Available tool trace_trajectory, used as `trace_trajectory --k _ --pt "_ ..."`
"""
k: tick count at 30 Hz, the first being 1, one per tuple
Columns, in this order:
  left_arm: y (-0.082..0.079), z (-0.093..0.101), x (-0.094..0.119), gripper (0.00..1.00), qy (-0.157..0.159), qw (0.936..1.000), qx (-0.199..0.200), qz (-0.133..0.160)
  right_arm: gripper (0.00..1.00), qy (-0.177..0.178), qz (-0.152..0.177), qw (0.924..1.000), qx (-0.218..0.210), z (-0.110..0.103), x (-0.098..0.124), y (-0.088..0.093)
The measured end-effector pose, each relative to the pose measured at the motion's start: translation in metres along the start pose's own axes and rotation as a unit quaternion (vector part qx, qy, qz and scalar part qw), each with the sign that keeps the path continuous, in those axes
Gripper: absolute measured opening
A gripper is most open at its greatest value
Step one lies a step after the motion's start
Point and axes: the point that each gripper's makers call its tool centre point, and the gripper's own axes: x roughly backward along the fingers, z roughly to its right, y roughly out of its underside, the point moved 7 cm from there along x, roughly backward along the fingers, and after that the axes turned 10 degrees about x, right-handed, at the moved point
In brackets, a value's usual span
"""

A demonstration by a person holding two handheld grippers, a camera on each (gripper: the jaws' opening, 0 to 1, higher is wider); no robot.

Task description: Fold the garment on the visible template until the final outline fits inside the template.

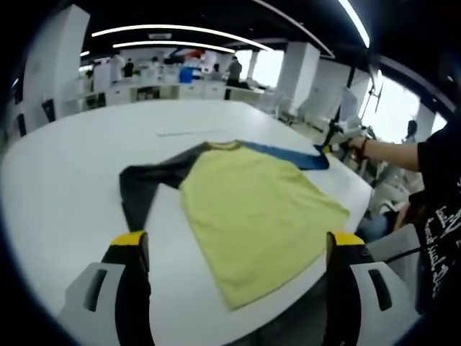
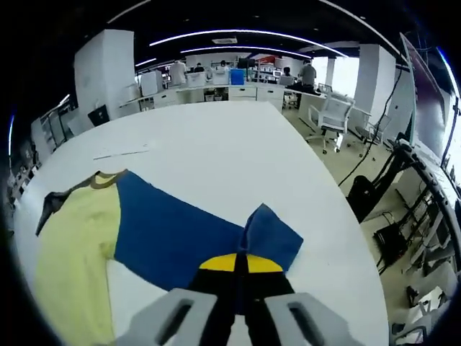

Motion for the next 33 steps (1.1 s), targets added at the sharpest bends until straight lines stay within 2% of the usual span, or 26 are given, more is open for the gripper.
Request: trace_trajectory --k 4,14,18,22,24,33 --pt "0.001 0.0 0.0 0.99 -0.001 1.0 0.002 0.0 0.0 -0.014 0.005 0.9999 0.005 -0.006 -0.009 -0.007" --pt "0.002 0.0 0.003 0.99 -0.003 1.0 0.001 -0.002 0.0 -0.041 0.02 0.9985 0.029 -0.039 -0.005 -0.024" --pt "0.003 -0.002 0.003 0.99 -0.003 1.0 0.004 -0.002 0.0 -0.049 0.028 0.9977 0.037 -0.039 -0.014 -0.034" --pt "0.003 0.002 0.003 0.99 -0.001 1.0 0.002 -0.001 0.0 -0.055 0.036 0.9969 0.044 -0.055 -0.003 -0.039" --pt "0.003 0.001 0.003 0.99 0.0 1.0 0.003 -0.002 0.0 -0.061 0.039 0.9963 0.046 -0.052 -0.014 -0.045" --pt "0.004 -0.001 0.003 0.99 -0.001 1.0 0.003 -0.001 0.0 -0.081 0.047 0.9942 0.052 -0.077 -0.014 -0.056"
